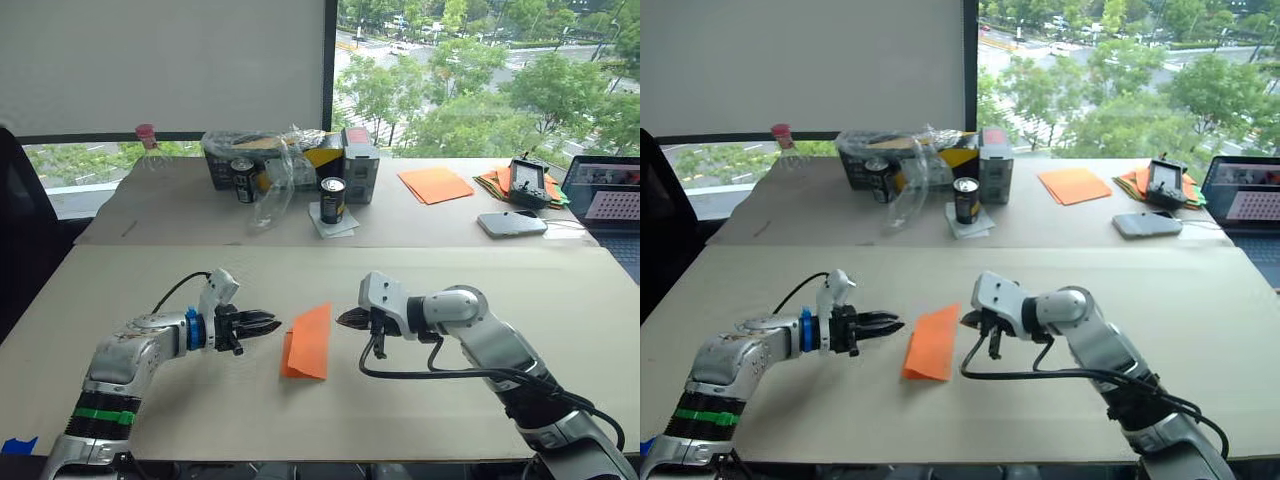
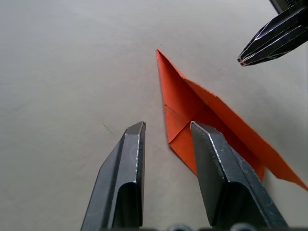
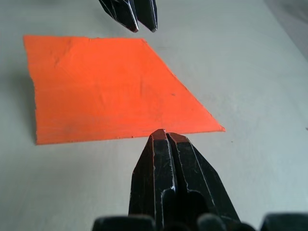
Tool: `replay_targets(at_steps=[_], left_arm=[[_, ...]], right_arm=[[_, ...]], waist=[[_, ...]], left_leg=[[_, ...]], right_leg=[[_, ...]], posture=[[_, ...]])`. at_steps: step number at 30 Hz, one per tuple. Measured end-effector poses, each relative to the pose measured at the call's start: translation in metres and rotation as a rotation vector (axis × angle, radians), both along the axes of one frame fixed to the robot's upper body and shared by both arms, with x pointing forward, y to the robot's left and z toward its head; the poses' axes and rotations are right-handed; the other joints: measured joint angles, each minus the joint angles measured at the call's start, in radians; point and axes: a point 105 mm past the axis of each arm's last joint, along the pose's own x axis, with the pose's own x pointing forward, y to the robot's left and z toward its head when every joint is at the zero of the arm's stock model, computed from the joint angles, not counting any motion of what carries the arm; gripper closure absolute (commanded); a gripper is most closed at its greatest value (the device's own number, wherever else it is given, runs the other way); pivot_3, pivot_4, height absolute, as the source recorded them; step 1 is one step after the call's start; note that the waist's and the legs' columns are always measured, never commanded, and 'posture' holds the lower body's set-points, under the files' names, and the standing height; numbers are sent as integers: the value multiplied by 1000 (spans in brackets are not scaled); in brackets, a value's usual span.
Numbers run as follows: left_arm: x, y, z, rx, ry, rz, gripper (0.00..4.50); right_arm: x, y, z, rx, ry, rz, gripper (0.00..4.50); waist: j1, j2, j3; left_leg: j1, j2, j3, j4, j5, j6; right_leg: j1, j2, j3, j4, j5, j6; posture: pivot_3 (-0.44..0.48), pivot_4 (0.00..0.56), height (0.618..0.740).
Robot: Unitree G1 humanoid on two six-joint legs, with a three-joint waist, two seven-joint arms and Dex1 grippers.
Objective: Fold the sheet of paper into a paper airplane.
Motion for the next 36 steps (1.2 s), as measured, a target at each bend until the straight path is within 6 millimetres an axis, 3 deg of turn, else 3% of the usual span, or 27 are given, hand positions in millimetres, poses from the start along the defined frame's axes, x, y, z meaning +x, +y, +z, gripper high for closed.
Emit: replay_targets(at_steps=[3, 7, 9, 12, 22, 25, 33, 36], left_arm=[[12, -6, 16, -49, 29, 40, 690], [25, -14, 34, -82, 227, 44, 690], [22, -15, 31, 42, 373, 31, 690], [22, -26, 27, 36, 522, -3, 690], [21, -49, 9, 106, 654, -109, 690], [20, -57, 10, 102, 654, -155, 1488], [19, -61, 9, 119, 669, -170, 4272], [18, -67, 6, 104, 715, -148, 4459]], right_arm=[[-4, -7, -3, -5, 7, -18, 4500], [-12, -18, -6, -16, 15, -32, 4500], [-15, -23, -4, -17, 5, -39, 4500], [-15, -29, 1, -12, -15, -59, 4500], [-17, -36, 1, 1, -40, -141, 4500], [-16, -38, 3, 4, -55, -158, 4500], [-11, -47, 1, -20, -73, -226, 4500], [-5, -53, -1, -30, -77, -258, 4500]], waist=[[2, -1, 0], [4, -2, 1], [2, -2, 1], [1, -2, 1], [2, -3, 2], [3, -3, 2], [1, -3, 2], [2, -3, 2]], left_leg=[[0, 0, 0, 0, 0, 0], [0, -1, 0, 1, 0, 0], [0, -1, 1, 1, 0, 0], [0, -1, 1, 1, 0, 0], [-1, -1, 1, 1, 0, 0], [-1, -1, 1, 1, 0, 0], [-1, -1, 1, 1, 0, 0], [-1, -1, 1, 2, 0, 0]], right_leg=[[0, 0, 0, 0, 0, 0], [1, 0, -1, 0, 0, 1], [1, 0, 1, 0, 0, 1], [1, 0, 1, 1, 0, 1], [0, 0, 1, 0, 0, 1], [0, 0, 1, 0, 0, 1], [0, 0, 1, 0, 0, 1], [0, 0, 1, 0, 0, 1]], posture=[[0, 150, 670], [0, 150, 670], [0, 150, 670], [0, 150, 670], [0, 150, 670], [0, 150, 670], [0, 150, 670], [0, 150, 670]])
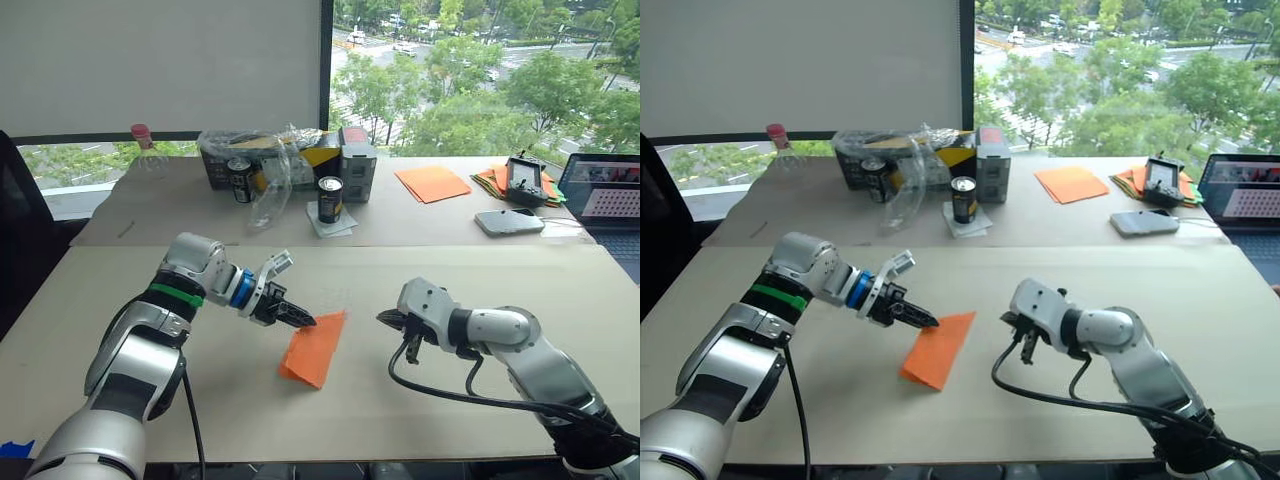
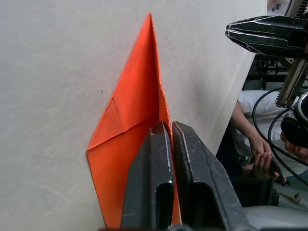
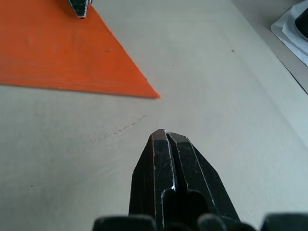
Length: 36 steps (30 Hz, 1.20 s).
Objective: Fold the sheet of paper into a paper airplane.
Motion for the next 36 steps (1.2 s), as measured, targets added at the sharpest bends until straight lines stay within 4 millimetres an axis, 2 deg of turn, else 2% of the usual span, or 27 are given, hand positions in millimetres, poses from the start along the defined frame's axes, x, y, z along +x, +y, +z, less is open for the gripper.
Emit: replay_targets(at_steps=[7, 12, 16, 19, 23, 29, 32, 36], left_arm=[[10, -5, 6, -100, 68, 144, 4459], [24, -2, 0, -121, 111, 305, 4459], [32, -18, -6, -161, 162, 424, 4459], [35, -26, -12, -184, 181, 520, 4459], [35, -39, -9, -224, 174, 638, 4459], [48, 27, 6, -189, 51, 969, 4459], [48, 38, 9, -187, 38, 1027, 4459], [46, 42, 5, -192, 62, 1049, 4459]], right_arm=[[10, -4, 5, -6, -38, -38, 4500], [30, -10, 26, 31, -138, -117, 4500], [40, -5, 44, 101, -212, -154, 4500], [41, -4, 45, 113, -222, -156, 4500], [43, -1, 45, 125, -224, -158, 4500], [44, 2, 45, 133, -230, -159, 4500], [44, 2, 45, 134, -230, -157, 4500], [44, 3, 44, 131, -231, -155, 4500]], waist=[[-2, 0, 0], [1, 0, 0], [6, -1, 0], [10, -1, 0], [15, -1, 0], [5, -3, 1], [15, -3, 1], [26, -3, 2]], left_leg=[[0, 0, 0, 0, 0, -1], [0, 0, 0, 0, 3, -6], [-1, 0, 0, 2, 4, -8], [-2, 0, 0, 5, 4, -8], [-5, 0, 1, 8, 4, -8], [-5, 1, 3, 9, 4, -9], [-6, 0, 2, 15, 3, -8], [-7, -1, 2, 16, 3, -7]], right_leg=[[0, 0, 0, 1, 0, 0], [0, -1, 1, 1, 0, 0], [0, -1, 1, 1, 0, 0], [-1, -1, 1, 1, 1, 1], [-1, -1, 2, 1, 2, 2], [-3, 0, 3, 6, 2, 2], [-3, -1, 2, 8, 2, 2], [-3, -1, 2, 8, 2, 2]], posture=[[0, 150, 670], [0, 150, 670], [0, 150, 670], [0, 150, 670], [0, 150, 670], [0, 150, 670], [0, 150, 670], [0, 150, 670]])
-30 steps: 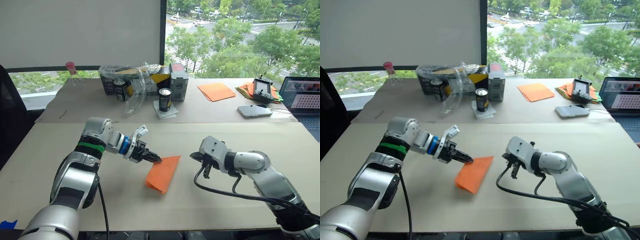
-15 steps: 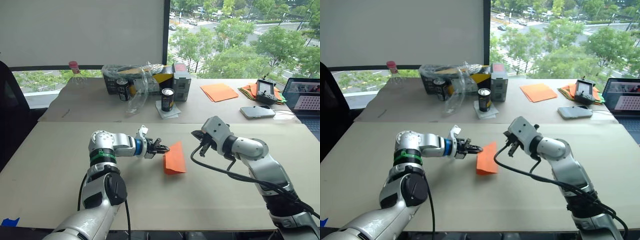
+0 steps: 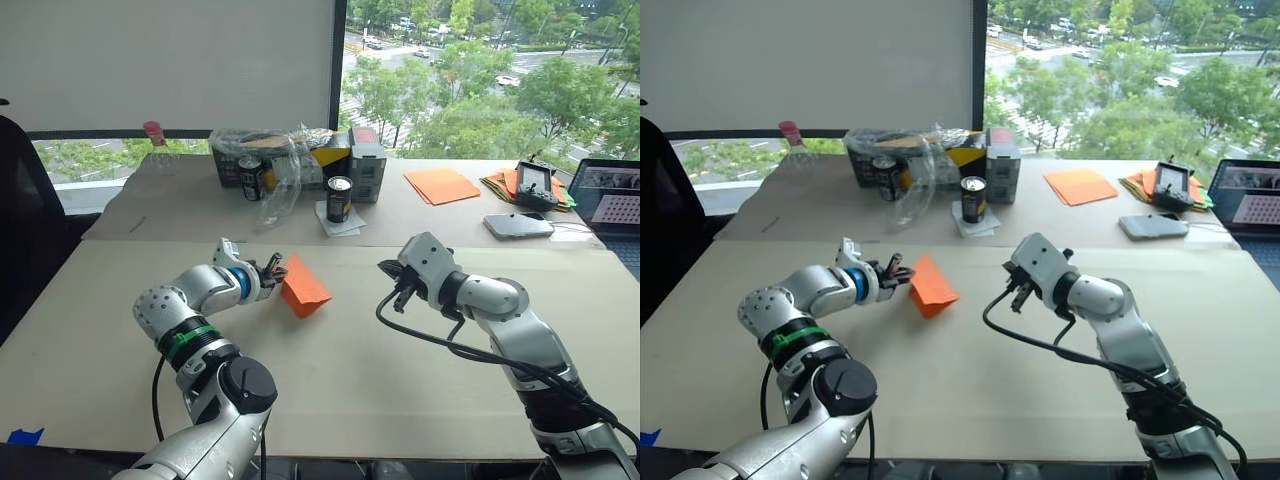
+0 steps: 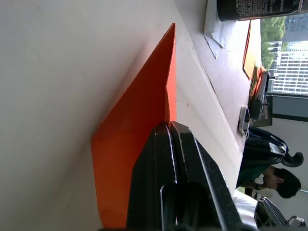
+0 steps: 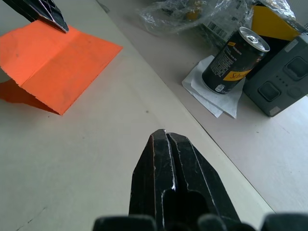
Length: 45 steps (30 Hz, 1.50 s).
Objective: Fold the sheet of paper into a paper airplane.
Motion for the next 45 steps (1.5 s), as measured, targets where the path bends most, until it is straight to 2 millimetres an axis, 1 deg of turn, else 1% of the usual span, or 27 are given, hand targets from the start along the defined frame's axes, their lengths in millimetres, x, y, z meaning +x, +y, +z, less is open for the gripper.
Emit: replay_targets(at_steps=[1, 3, 5, 7, 10, 13, 15, 16, 17, 19, 20, 21, 22, 23, 25, 26, 27, 28, 30, 33, 34, 37, 38, 40, 41, 45], left_arm=[[0, 0, 0, -5, 2, 2, 4459], [-1, 1, 1, -22, -3, 3, 3918], [-2, 0, 3, -26, -10, -5, 3315], [-2, -3, 6, -33, -23, -21, 2617], [-1, -12, 12, -42, -51, -65, 1586], [-1, -21, 16, -67, -71, -118, 562], [-5, -20, 14, -53, -95, -160, 28], [-9, -17, 8, -41, -96, -183, 28], [-13, -8, 2, -16, -94, -206, 28], [-22, 15, -6, 50, -97, -229, 28], [-28, 33, -6, 93, -110, -243, 28], [-30, 45, -3, 130, -116, -248, 28], [-33, 57, 2, 174, -133, -259, 28], [-34, 65, 9, 212, -155, -272, 28], [-41, 71, 23, 288, -219, -327, 28], [-47, 72, 28, 322, -259, -368, 0], [-54, 70, 35, 320, -319, -418, 0], [-66, 70, 40, 347, -406, -465, 0], [-78, 71, 38, 429, -511, -536, 0], [-98, 78, 14, 558, -548, -716, 0], [-103, 80, 8, 572, -552, -762, 0], [-113, 87, -6, 623, -584, -849, 0], [-114, 88, -9, 643, -599, -869, 0], [-116, 89, -13, 683, -631, -899, 0], [-114, 90, -13, 717, -655, -898, 0], [-110, 87, -12, 718, -693, -883, 0]], right_arm=[[0, 0, 0, -2, -1, -1, 4500], [0, 0, 0, -3, -1, -1, 4500], [0, 1, -1, -5, -3, -2, 4500], [0, 2, -1, -2, -2, 0, 4500], [-1, 6, -2, 5, 5, 14, 4500], [-8, 18, -9, 14, 44, 82, 4500], [-16, 31, -16, 29, 78, 143, 4500], [-19, 37, -18, 33, 88, 166, 4500], [-20, 41, -19, 38, 93, 181, 4500], [-21, 44, -21, 42, 100, 188, 4500], [-22, 46, -22, 45, 104, 194, 4500], [-23, 48, -23, 47, 108, 201, 4500], [-24, 53, -24, 55, 113, 214, 4500], [-25, 58, -25, 64, 119, 224, 4500], [-26, 68, -26, 88, 128, 244, 4500], [-27, 75, -25, 103, 132, 258, 3897], [-27, 81, -24, 115, 142, 271, 3648], [-28, 91, -23, 136, 155, 293, 3298], [-30, 101, -21, 152, 166, 320, 2591], [-28, 114, -24, 146, 176, 326, 1591], [-28, 117, -27, 140, 183, 325, 1181], [-23, 125, -35, 126, 192, 298, 152], [-20, 128, -35, 116, 184, 284, 52], [-13, 131, -35, 103, 166, 249, 52], [-11, 133, -35, 100, 164, 241, 52], [-8, 139, -37, 104, 173, 235, 52]], waist=[[0, 0, 0], [0, 0, 0], [0, 0, 0], [0, 0, 0], [0, 0, 0], [0, 0, 0], [-4, 0, 0], [-12, 0, 0], [-20, 0, 0], [-33, 0, 0], [-38, 0, 0], [-39, 0, 0], [-37, -1, 0], [-35, 0, 0], [-27, 0, 0], [-27, 0, 0], [-25, 0, 0], [-30, 0, 0], [-37, 0, -1], [-38, 1, 0], [-36, 1, 0], [-31, 1, 0], [-31, 1, 0], [-29, 1, 0], [-28, 2, 0], [-31, 2, 0]], left_leg=[[0, 0, 0, 0, 0, 0], [0, 0, 0, 0, 0, 0], [0, 0, 0, 0, 0, 0], [0, 0, 0, 0, 0, 0], [0, 0, 0, 0, 0, 0], [0, 0, 0, 0, 0, 0], [0, 0, 0, 0, 0, -1], [0, 0, 1, 0, 0, -1], [0, 1, 1, 0, -1, -2], [-3, 2, 2, 0, 0, -4], [-4, 3, 1, 0, 0, -5], [-5, 3, 1, 0, 1, -5], [-5, 3, 1, 0, 1, -6], [-5, 2, 1, 0, 1, -6], [-5, 2, 0, 0, 1, -6], [-5, 1, 1, 0, 1, -6], [-5, 1, 1, 0, 1, -5], [-5, 2, 1, 0, 0, -5], [-5, 2, 2, -1, 0, -6], [-5, 3, 1, -3, 0, -5], [-5, 3, 1, -3, -2, -1], [-6, 4, 0, -3, -3, 0], [-6, 4, 0, -3, -3, 0], [-6, 4, 0, -3, -3, 1], [-6, 4, 0, -3, -3, 1], [-6, 3, 0, -2, -3, 1]], right_leg=[[0, 0, 0, 0, 0, 0], [0, 0, 0, 1, 0, 0], [-1, 0, 0, 1, 0, 0], [-1, 0, 0, 1, 0, 0], [-1, 0, 0, 1, 0, 0], [-1, 0, 0, 1, 0, 0], [-1, 0, 1, 2, 0, 0], [-3, 0, 2, 5, 0, 0], [-5, 0, 3, 6, 0, 0], [-10, 2, 4, 10, -1, 0], [-13, 2, 4, 12, -1, -1], [-14, 2, 4, 15, -1, -2], [-15, 2, 4, 16, -2, -3], [-15, 2, 3, 16, -2, -3], [-15, 1, 3, 16, -2, -3], [-14, 1, 3, 16, -2, -3], [-14, 1, 3, 15, -2, -3], [-15, 1, 4, 14, -2, -3], [-16, 1, 4, 14, -4, -6], [-17, 1, 3, 16, -5, -9], [-18, 1, 3, 17, -6, -10], [-18, 2, 2, 17, -6, -10], [-18, 2, 2, 17, -6, -10], [-18, 2, 1, 17, -6, -10], [-19, 2, 1, 17, -6, -10], [-19, 2, 1, 18, -6, -10]], posture=[[0, 150, 670], [0, 150, 670], [0, 150, 670], [0, 150, 670], [0, 150, 670], [0, 150, 670], [0, 150, 670], [0, 150, 670], [0, 150, 670], [0, 150, 670], [0, 150, 670], [0, 150, 670], [0, 150, 670], [0, 150, 670], [0, 150, 670], [0, 150, 670], [0, 150, 670], [0, 150, 670], [0, 150, 670], [0, 150, 670], [0, 150, 670], [0, 150, 670], [0, 150, 670], [0, 150, 670], [0, 150, 670], [0, 150, 670]])
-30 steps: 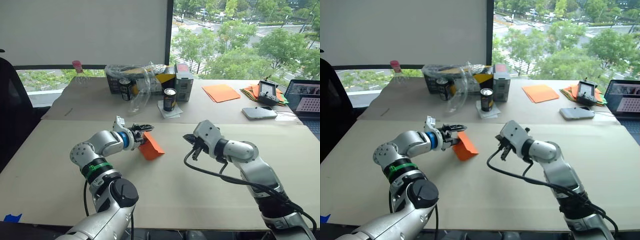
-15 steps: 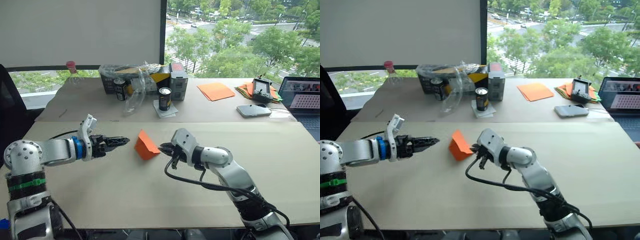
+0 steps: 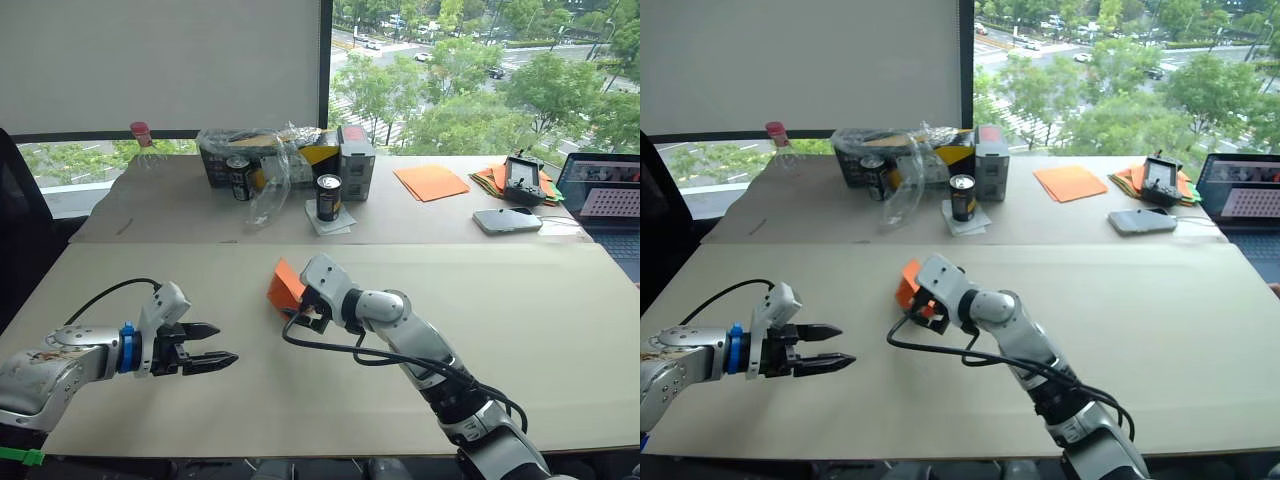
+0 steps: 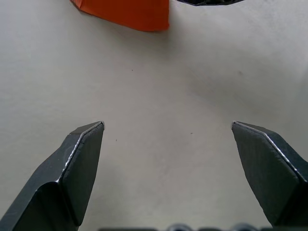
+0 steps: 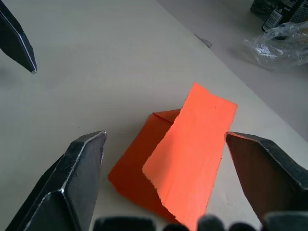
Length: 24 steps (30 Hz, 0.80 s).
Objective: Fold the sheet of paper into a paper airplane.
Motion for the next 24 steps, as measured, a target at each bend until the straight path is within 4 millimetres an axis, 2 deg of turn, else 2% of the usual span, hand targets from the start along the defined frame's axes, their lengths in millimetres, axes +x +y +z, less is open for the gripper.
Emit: replay_targets(at_steps=[2, 3, 6, 12, 15, 16, 20, 24], left_arm=[[1, 0, 0, 6, -4, -1, 0], [2, 1, 0, 15, -8, 1, 0], [5, 1, 2, 25, -25, 6, 0], [9, -2, 2, 6, -36, 0, 0], [12, -4, 7, -4, -44, -16, 0], [13, -3, 7, -3, -44, -16, 0], [21, -7, 6, -24, -52, -14, 0], [28, -20, 12, -69, -83, -35, 0]], right_arm=[[4, 0, -6, -30, -12, -11, 52], [5, 1, -8, -40, -15, -13, 292], [9, 2, -10, -44, -23, -21, 1128], [13, -2, -2, -36, -58, -23, 3265], [8, -12, -6, -110, -111, 38, 4283], [5, -15, -8, -143, -133, 74, 4471], [-6, -37, -21, -269, -205, 182, 4471], [-18, -54, -19, -351, -316, 326, 4471]], waist=[[-4, 0, 0], [-6, 0, 0], [-14, 0, 0], [-25, 0, 0], [-24, 0, 0], [-23, 0, 0], [-22, 0, 0], [-24, -1, 0]], left_leg=[[0, 0, 0, 0, 0, 0], [0, 0, 0, 0, 0, 0], [-2, 0, 0, 0, 0, -1], [-3, 0, 0, 0, 1, -1], [-4, 0, 0, 0, 0, -1], [-4, -1, 0, 0, 0, -1], [-4, -1, 0, 1, 0, 0], [-4, -1, 1, 1, 0, -1]], right_leg=[[-1, 0, 0, 2, 0, 0], [-2, 0, 0, 3, 0, 0], [-5, 0, 0, 5, 0, 0], [-8, 0, 0, 6, 0, 0], [-7, 0, 0, 5, 0, 0], [-7, 0, 0, 5, 0, 0], [-6, 0, 0, 5, 0, 1], [-7, 0, 0, 5, 0, 1]], posture=[[0, 150, 670], [0, 150, 670], [0, 150, 670], [0, 150, 670], [0, 150, 670], [0, 150, 670], [0, 150, 670], [0, 150, 670]])
